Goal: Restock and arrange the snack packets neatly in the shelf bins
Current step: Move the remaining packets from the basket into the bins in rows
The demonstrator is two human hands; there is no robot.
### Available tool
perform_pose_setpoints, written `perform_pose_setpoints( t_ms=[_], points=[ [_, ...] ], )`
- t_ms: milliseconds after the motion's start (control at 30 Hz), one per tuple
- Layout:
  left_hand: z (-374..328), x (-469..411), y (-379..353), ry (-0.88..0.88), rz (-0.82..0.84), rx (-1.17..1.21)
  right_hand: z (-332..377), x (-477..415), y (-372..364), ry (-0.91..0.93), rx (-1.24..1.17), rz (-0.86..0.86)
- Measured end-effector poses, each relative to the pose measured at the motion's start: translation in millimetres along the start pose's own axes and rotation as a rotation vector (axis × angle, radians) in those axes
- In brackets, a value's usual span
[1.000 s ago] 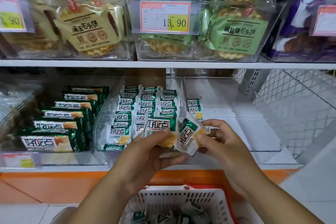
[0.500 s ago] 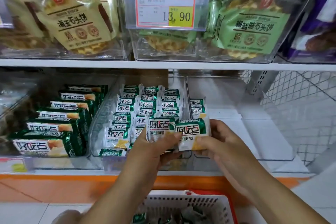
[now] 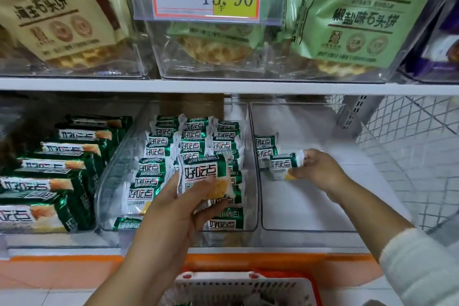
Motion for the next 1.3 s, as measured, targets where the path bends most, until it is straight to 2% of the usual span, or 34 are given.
perform_pose_setpoints(
  t_ms=[67, 167, 233, 367, 467, 600, 667, 733, 767, 833, 900, 967, 1100, 1200, 1267, 1300],
  points=[
    [-1.8, -0.4, 1.7, -0.012, 0.001, 0.001, -5.9, -21.4, -19.6, 0.004, 0.109, 0.08],
    [-5.2, -4.7, 7.2, -0.017, 0.014, -0.053, -13.8, -40.4, -37.2, -0.078, 0.146, 0.127],
    [-6.6, -6.2, 7.6, -0.021, 0.019, -0.09, -19.6, -47.6, -39.5, -0.099, 0.169, 0.102],
    [-9.7, -13.3, 13.1, -0.053, 0.01, -0.15, -18.2, -51.3, -46.0, -0.02, 0.191, 0.026],
    [-8.0, -15.2, 14.4, -0.046, -0.004, -0.216, -12.2, -47.7, -50.0, -0.005, 0.268, 0.033],
    [-4.8, -13.9, 10.5, -0.042, -0.006, -0.306, -2.0, -35.1, -36.9, -0.042, 0.214, 0.043],
    [-2.7, -15.0, 9.9, -0.017, -0.012, -0.303, 14.8, -22.0, -20.5, 0.039, 0.202, -0.067],
    [0.0, -14.0, 8.5, 0.001, -0.001, -0.299, 46.8, 2.5, -5.2, 0.194, 0.148, -0.178],
    [0.4, -13.1, 7.2, 0.002, 0.008, -0.312, 64.4, 18.1, -2.3, 0.26, 0.086, -0.17],
    [0.6, -10.3, 2.2, -0.015, 0.037, -0.353, 98.5, 53.6, -6.3, 0.334, -0.059, -0.031],
    [2.5, -8.5, -2.2, -0.034, 0.079, -0.384, 122.9, 89.0, -22.5, 0.318, -0.177, 0.199],
    [4.2, -4.1, -8.8, -0.048, 0.112, -0.438, 131.9, 111.2, -37.6, 0.331, -0.196, 0.309],
    [7.4, -0.8, -14.7, -0.162, 0.071, -0.729, 119.1, 103.7, -35.5, 0.331, -0.194, 0.183],
    [5.1, -1.4, -12.9, -0.289, 0.01, -0.945, 89.9, 66.7, 3.3, 0.24, -0.364, -0.111],
    [10.3, -1.5, -12.7, -0.302, 0.026, -1.068, 60.5, 44.8, 32.1, 0.168, -0.342, -0.292],
    [14.8, -2.5, -12.7, -0.291, 0.048, -1.116, 44.4, 35.6, 38.0, 0.126, -0.277, -0.303]
  ],
)
Point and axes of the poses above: each hand's wrist, its own x-axis away from the middle knuckle, its own y-axis out of the back of the hand, z = x × y, the point moved 7 cm from there along -x, towards the middle knuckle, and after that the axes turned 11 degrees about y, right-handed, at the moved point
